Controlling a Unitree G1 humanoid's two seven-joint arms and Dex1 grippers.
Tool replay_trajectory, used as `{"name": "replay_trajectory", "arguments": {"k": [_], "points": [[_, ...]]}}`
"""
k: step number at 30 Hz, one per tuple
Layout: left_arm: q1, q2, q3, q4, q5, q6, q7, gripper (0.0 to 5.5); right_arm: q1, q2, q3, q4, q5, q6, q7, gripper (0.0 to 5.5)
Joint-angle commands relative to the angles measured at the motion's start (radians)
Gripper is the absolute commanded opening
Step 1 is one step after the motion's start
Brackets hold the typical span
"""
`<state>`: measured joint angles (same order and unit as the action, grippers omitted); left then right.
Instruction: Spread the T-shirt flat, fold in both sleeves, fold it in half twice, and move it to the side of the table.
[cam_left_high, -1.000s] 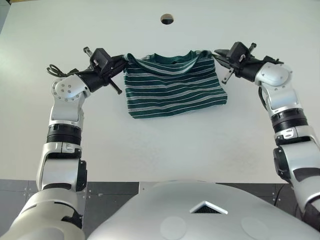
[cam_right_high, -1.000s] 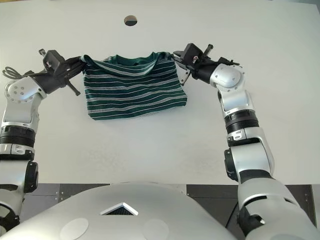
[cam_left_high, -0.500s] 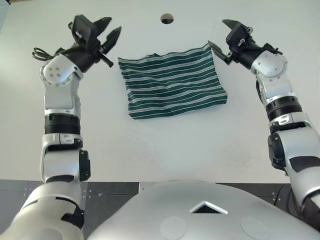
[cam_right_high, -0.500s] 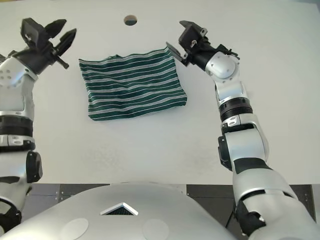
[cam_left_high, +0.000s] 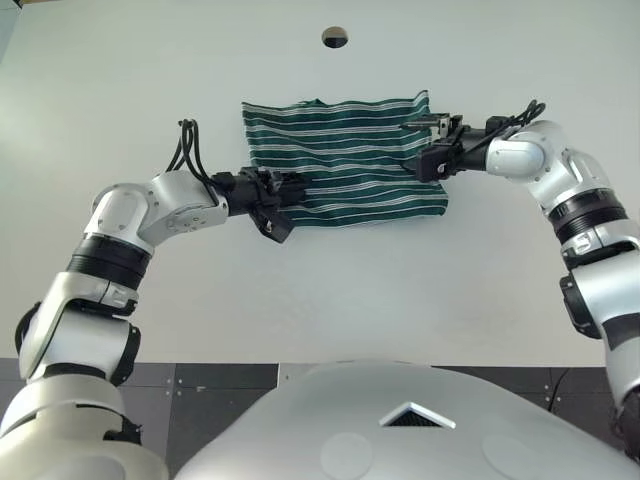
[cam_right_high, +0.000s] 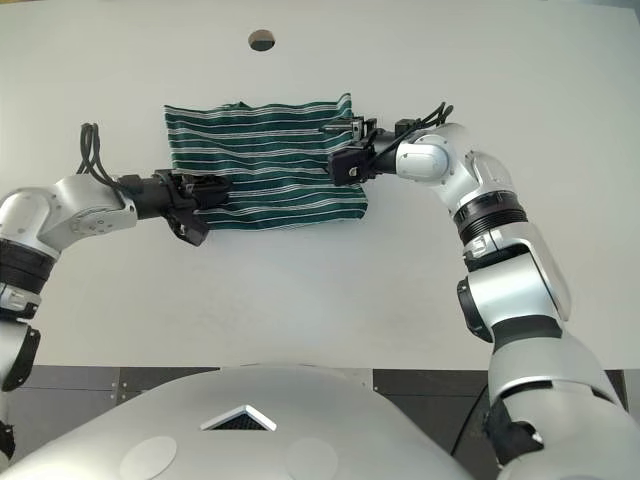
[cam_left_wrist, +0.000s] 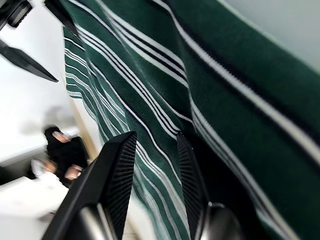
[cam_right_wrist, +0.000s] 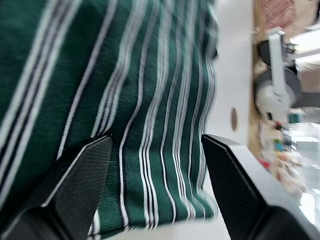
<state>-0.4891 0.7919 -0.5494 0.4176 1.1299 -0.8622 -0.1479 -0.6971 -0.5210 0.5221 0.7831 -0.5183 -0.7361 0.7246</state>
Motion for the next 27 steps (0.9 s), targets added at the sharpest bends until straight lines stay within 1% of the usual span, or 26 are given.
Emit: {"name": "replay_trajectory", "arguments": {"k": [1, 2, 4, 8, 11, 14, 15, 17, 19, 20, 22, 23, 24, 25, 26, 27], "points": [[-0.251, -0.017, -0.285, 0.132, 0.421, 0.026, 0.356, 1.52, 0.194, -0.104, 0.136, -0.384, 0.272, 0.187, 0.503, 3.29], [-0.296, -0.043, -0.325, 0.138, 0.465, 0.031, 0.419, 1.52, 0.236, -0.106, 0.156, -0.484, 0.349, 0.240, 0.554, 3.29], [-0.355, -0.082, -0.380, 0.139, 0.513, 0.037, 0.511, 1.52, 0.280, -0.075, 0.168, -0.584, 0.419, 0.288, 0.561, 3.29], [-0.461, -0.139, -0.498, 0.245, 0.611, 0.093, 0.682, 1.52, 0.294, 0.029, 0.151, -0.602, 0.438, 0.330, 0.487, 3.29], [-0.508, -0.186, -0.583, 0.322, 0.658, 0.139, 0.786, 1.52, 0.301, 0.061, 0.138, -0.589, 0.432, 0.334, 0.451, 3.29], [-0.530, -0.185, -0.605, 0.320, 0.639, 0.157, 0.834, 1.52, 0.304, 0.059, 0.107, -0.595, 0.453, 0.329, 0.434, 3.29], [-0.540, -0.167, -0.591, 0.307, 0.616, 0.154, 0.834, 1.52, 0.305, 0.053, 0.086, -0.604, 0.478, 0.338, 0.436, 3.29], [-0.561, -0.108, -0.522, 0.271, 0.531, 0.121, 0.834, 1.52, 0.326, 0.031, 0.028, -0.669, 0.599, 0.420, 0.479, 3.29], [-0.563, -0.045, -0.424, 0.204, 0.393, 0.066, 0.834, 1.52, 0.354, 0.000, -0.034, -0.787, 0.790, 0.574, 0.540, 3.29], [-0.558, -0.020, -0.352, 0.164, 0.275, 0.021, 0.804, 1.52, 0.362, -0.018, -0.073, -0.844, 0.894, 0.663, 0.558, 3.29], [-0.529, 0.024, -0.227, 0.097, 0.013, -0.050, 0.680, 1.52, 0.364, -0.049, -0.156, -0.895, 1.026, 0.779, 0.570, 3.29], [-0.467, 0.061, -0.189, 0.045, -0.167, -0.071, 0.590, 1.52, 0.365, -0.072, -0.203, -0.880, 1.043, 0.792, 0.571, 3.29], [-0.392, 0.104, -0.173, -0.008, -0.315, -0.078, 0.510, 1.52, 0.368, -0.094, -0.238, -0.856, 1.038, 0.783, 0.574, 3.29], [-0.286, 0.182, -0.178, -0.082, -0.466, -0.077, 0.434, 1.52, 0.381, -0.125, -0.276, -0.821, 1.023, 0.765, 0.575, 3.29], [-0.168, 0.288, -0.221, -0.137, -0.631, -0.082, 0.352, 1.52, 0.406, -0.165, -0.313, -0.778, 0.993, 0.726, 0.576, 3.29], [-0.088, 0.358, -0.245, -0.174, -0.738, -0.079, 0.288, 1.52, 0.424, -0.190, -0.335, -0.753, 0.972, 0.701, 0.578, 3.29]]}}
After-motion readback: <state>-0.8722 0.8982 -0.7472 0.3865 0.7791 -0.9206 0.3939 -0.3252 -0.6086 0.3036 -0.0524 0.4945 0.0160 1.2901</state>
